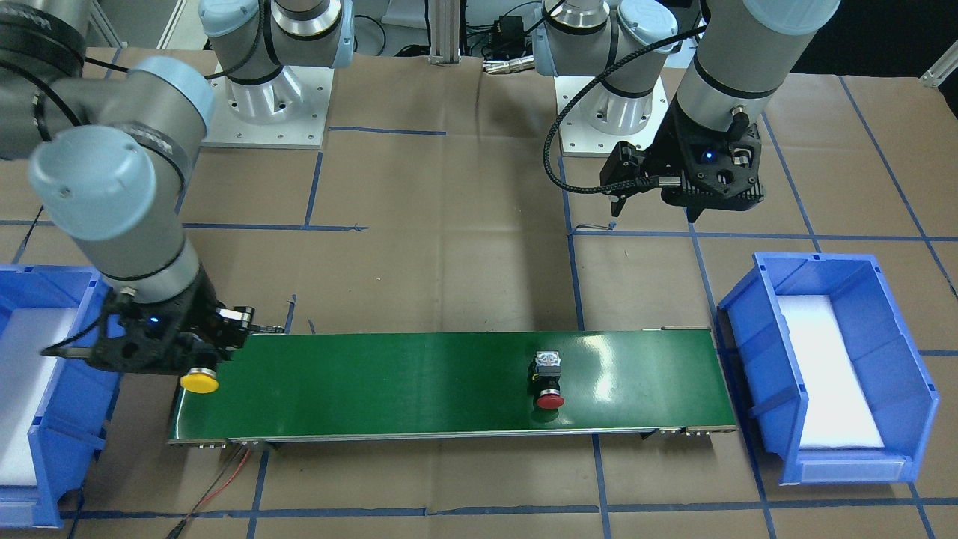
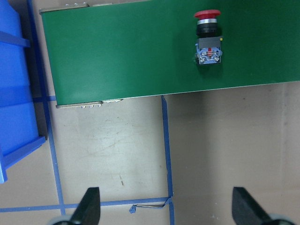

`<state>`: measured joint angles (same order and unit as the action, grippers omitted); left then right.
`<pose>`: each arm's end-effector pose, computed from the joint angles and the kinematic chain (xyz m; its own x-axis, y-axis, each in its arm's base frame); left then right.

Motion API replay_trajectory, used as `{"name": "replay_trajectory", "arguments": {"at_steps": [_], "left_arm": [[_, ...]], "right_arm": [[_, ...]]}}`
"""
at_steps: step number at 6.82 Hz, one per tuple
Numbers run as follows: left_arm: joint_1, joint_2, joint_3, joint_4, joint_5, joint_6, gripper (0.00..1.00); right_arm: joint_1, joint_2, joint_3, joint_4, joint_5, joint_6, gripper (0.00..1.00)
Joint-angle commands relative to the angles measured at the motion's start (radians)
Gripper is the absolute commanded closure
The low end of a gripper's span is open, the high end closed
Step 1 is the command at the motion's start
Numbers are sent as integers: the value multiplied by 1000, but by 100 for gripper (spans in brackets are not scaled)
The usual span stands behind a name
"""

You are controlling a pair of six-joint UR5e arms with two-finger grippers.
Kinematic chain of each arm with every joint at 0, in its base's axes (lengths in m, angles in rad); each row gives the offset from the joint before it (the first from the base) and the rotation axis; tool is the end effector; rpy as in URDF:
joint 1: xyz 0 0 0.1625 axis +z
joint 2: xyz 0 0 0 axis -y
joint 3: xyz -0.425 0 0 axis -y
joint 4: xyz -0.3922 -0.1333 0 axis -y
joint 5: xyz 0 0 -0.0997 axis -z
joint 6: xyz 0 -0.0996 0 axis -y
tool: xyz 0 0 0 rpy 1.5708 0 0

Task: Transport two buttons from left to right
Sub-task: 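Lift the yellow button and carry it into the right bin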

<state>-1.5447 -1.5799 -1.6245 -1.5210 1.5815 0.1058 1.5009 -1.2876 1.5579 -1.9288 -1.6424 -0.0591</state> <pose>-0.1193 -0.4970 0.4620 -0.9968 0.0798 -0.0093 0.0796 0.9967 0.0141 0.0836 -0.6121 0.3756 -0.9969 0.0171 0.0763 0.0107 0.9965 -0.0832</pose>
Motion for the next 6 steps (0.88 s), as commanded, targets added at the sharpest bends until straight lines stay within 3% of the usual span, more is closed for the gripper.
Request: {"name": "replay_trajectory", "arguments": {"at_steps": [1, 2, 4, 6], "left_arm": [[0, 1, 0, -1, 0, 0, 0], [0, 0, 0, -1, 0, 0, 0], [0, 1, 0, -1, 0, 2, 0], [0, 1, 0, -2, 0, 3, 0]], "right_arm": [[-233, -59, -106, 143, 15, -257, 95], [-337, -50, -111, 128, 65, -409, 96], [-428, 15, -84, 99, 107, -519, 96], [-458, 40, 58, -141, 102, -600, 97]]}}
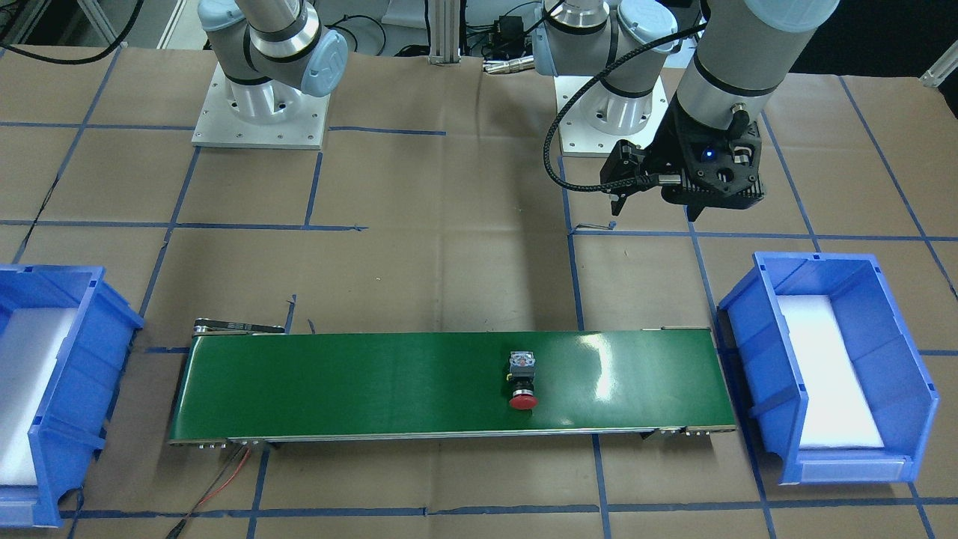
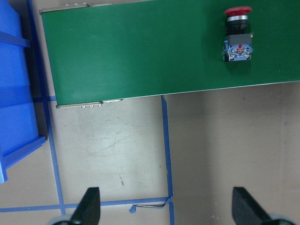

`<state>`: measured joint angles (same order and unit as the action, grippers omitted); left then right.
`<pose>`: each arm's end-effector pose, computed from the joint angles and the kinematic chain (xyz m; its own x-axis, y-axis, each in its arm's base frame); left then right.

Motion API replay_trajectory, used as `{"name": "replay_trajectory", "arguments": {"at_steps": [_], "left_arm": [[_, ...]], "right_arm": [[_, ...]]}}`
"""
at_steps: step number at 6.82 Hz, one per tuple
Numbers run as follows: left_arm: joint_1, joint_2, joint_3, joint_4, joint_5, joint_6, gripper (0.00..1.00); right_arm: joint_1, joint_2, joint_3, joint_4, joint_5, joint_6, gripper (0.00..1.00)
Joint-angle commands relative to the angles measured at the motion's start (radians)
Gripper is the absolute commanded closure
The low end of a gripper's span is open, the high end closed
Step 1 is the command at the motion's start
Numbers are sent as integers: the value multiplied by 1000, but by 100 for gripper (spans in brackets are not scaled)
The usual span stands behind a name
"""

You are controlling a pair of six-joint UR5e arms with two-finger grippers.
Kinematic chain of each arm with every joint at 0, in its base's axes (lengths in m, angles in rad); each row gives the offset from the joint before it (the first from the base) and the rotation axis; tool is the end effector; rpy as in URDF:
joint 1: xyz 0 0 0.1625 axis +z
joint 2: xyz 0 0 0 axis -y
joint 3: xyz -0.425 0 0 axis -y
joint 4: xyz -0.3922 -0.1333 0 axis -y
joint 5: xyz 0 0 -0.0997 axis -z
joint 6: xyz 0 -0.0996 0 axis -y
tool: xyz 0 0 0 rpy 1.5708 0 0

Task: Transport two buttons from left to right
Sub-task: 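Lift the yellow button and carry it into the right bin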

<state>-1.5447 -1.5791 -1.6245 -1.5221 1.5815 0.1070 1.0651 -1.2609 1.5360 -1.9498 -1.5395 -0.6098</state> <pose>-0.1193 -0.4966 0.4623 -0.9967 0.0809 -0.0092 0.0808 0.9966 0.0144 -0.1793 -0.6055 0.3720 -0.9940 -0.1037 0.0339 -0.1067 0.9890 -0.1029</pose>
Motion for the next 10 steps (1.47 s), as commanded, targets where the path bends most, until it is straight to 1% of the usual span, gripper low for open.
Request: {"name": "replay_trajectory", "arguments": {"at_steps": [1, 2, 4, 6, 8, 9, 10], "left_arm": [[0, 2, 0, -1, 0, 2, 0], [0, 1, 0, 0, 0, 2, 0], [0, 2, 0, 0, 0, 2, 0], [0, 1, 0, 2, 2, 2, 0], [0, 2, 0, 0, 0, 2, 0], [0, 1, 0, 2, 0, 2, 0], [0, 2, 0, 2, 0, 2, 0]], "right_arm": [[-55, 18, 142, -161, 4, -53, 97], [-68, 35, 163, -161, -2, -76, 97], [-74, 86, 173, -158, -4, -70, 97], [-74, 95, 196, -162, -4, -65, 97], [-73, 118, 196, -163, -2, -53, 96], [-71, 124, 197, -163, -8, -54, 94], [-70, 130, 197, -161, -13, -57, 72]]}}
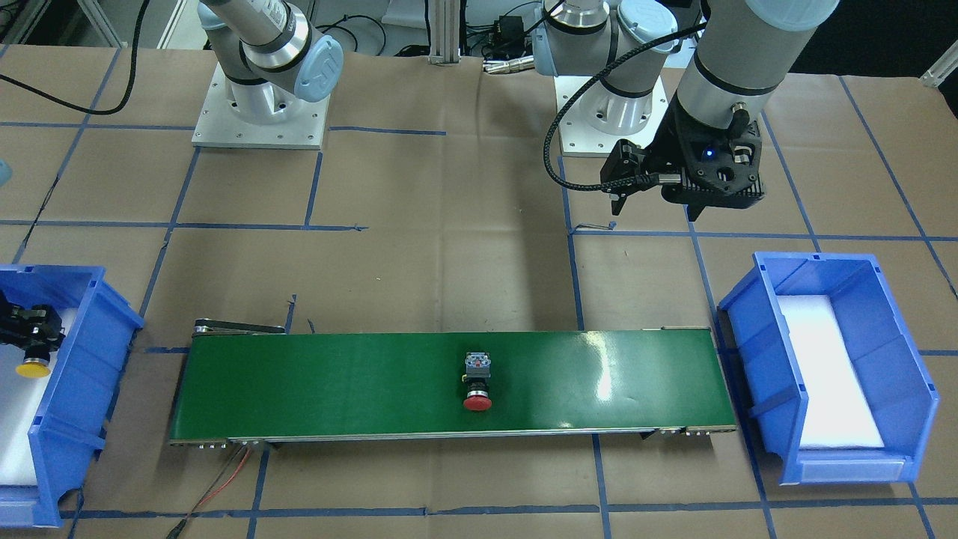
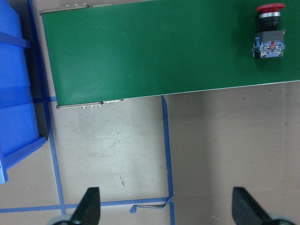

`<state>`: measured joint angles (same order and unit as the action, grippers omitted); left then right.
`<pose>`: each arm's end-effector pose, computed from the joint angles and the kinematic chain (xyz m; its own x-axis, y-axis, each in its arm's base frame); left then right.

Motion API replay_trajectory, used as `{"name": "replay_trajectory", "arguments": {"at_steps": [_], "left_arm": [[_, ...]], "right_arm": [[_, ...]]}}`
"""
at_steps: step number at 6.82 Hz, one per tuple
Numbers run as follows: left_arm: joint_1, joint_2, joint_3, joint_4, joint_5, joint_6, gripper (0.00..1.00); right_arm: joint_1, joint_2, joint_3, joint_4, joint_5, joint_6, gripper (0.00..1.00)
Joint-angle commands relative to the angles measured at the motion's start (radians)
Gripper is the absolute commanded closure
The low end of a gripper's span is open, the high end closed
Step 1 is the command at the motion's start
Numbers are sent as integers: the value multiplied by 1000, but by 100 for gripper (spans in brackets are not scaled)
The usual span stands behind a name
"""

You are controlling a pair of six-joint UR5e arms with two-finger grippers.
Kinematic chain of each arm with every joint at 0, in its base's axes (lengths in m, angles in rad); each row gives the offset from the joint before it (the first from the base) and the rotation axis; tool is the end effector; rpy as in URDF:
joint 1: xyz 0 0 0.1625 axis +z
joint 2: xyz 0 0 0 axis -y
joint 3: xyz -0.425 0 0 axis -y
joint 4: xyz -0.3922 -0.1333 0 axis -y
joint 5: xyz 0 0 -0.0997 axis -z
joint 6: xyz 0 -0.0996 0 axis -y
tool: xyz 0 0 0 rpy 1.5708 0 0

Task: Transport two buttons from left to right
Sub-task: 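Release the yellow button in the bin and raise the right gripper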

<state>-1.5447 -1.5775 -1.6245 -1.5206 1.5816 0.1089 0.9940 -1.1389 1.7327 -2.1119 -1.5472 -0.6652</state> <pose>-0.1193 -0.4963 0.4632 -0.9965 0.0828 -0.0096 0.0827 0.9965 0.0113 -0.2120 -0.5746 0.2243 -0.9949 -0.0869 -0.0510 -0.0883 0.9957 0.0269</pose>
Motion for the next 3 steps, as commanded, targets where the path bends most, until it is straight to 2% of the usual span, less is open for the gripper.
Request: {"name": "replay_trajectory", "arguments": {"at_steps": [1, 2, 3], "left_arm": [[0, 1, 0, -1, 0, 0, 0], [0, 2, 0, -1, 0, 0, 0], [0, 1, 0, -1, 0, 0, 0]], "right_arm": [[3, 8, -1, 1, 10, 2, 27], [5, 7, -2, 0, 10, 2, 15], [5, 2, -8, 1, 7, 2, 14]]}}
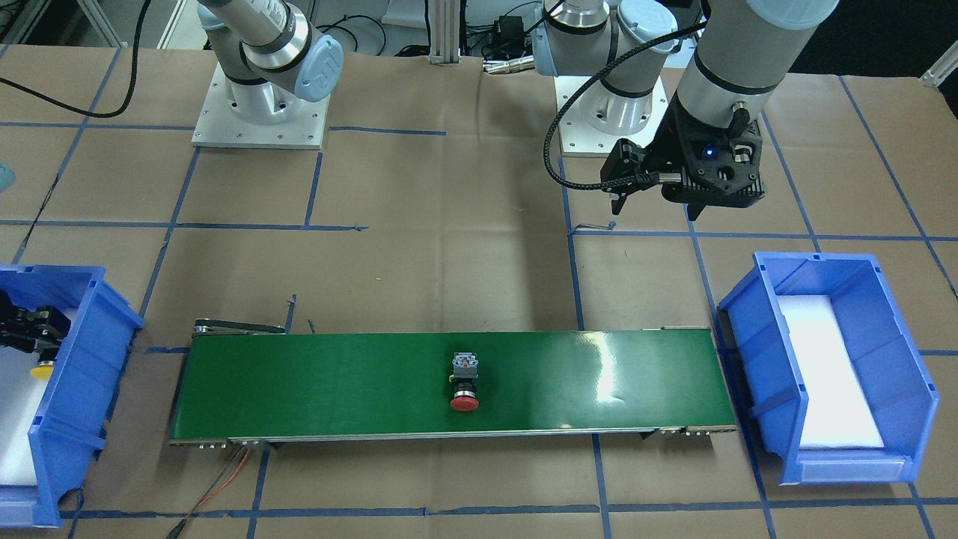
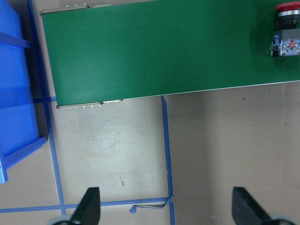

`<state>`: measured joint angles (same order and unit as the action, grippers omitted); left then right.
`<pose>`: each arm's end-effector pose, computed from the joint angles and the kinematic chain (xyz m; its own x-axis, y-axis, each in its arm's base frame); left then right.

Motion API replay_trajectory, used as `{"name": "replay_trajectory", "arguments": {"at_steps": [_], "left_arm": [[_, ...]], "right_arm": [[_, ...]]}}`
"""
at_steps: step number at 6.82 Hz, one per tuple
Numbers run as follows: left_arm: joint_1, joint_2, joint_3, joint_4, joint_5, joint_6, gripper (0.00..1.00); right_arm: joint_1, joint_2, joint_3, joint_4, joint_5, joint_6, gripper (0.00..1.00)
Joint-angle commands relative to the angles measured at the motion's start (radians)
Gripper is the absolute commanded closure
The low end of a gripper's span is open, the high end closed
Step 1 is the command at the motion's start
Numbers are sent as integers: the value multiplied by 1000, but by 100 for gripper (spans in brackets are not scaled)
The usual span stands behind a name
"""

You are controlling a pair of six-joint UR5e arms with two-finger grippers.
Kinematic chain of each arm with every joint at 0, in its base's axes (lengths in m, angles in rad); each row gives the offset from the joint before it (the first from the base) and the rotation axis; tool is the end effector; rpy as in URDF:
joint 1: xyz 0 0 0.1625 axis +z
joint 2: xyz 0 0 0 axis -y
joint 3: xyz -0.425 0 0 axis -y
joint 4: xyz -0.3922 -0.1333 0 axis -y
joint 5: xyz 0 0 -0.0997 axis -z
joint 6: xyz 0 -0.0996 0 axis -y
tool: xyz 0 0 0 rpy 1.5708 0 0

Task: Transport two buttons from left to right
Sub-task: 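Release the yellow button in the bin and raise the right gripper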

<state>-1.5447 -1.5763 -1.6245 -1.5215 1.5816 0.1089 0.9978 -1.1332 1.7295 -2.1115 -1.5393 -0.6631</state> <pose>-0.1193 -0.4958 0.4637 -0.9965 0.0828 -0.0097 0.0827 0.9965 0.0110 -0.2099 -0.5770 0.2223 -0.9944 -0.0882 -0.0590 -0.0898 0.9957 0.0244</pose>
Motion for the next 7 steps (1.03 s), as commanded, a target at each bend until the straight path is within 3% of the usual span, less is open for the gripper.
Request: {"name": "replay_trajectory", "arguments": {"at_steps": [1, 3, 4, 7], "left_arm": [[0, -1, 0, 0, 0, 0, 0], [0, -1, -2, 0, 0, 0, 0], [0, -2, 0, 1, 0, 0, 0], [0, -1, 0, 0, 0, 0, 0]], "right_arm": [[2, -13, -13, 4, -1, 2, 13], [7, -93, -40, 16, -4, 26, 11], [9, -147, -44, 30, -2, 27, 1], [99, -272, -193, 178, -2, 93, 0]]}}
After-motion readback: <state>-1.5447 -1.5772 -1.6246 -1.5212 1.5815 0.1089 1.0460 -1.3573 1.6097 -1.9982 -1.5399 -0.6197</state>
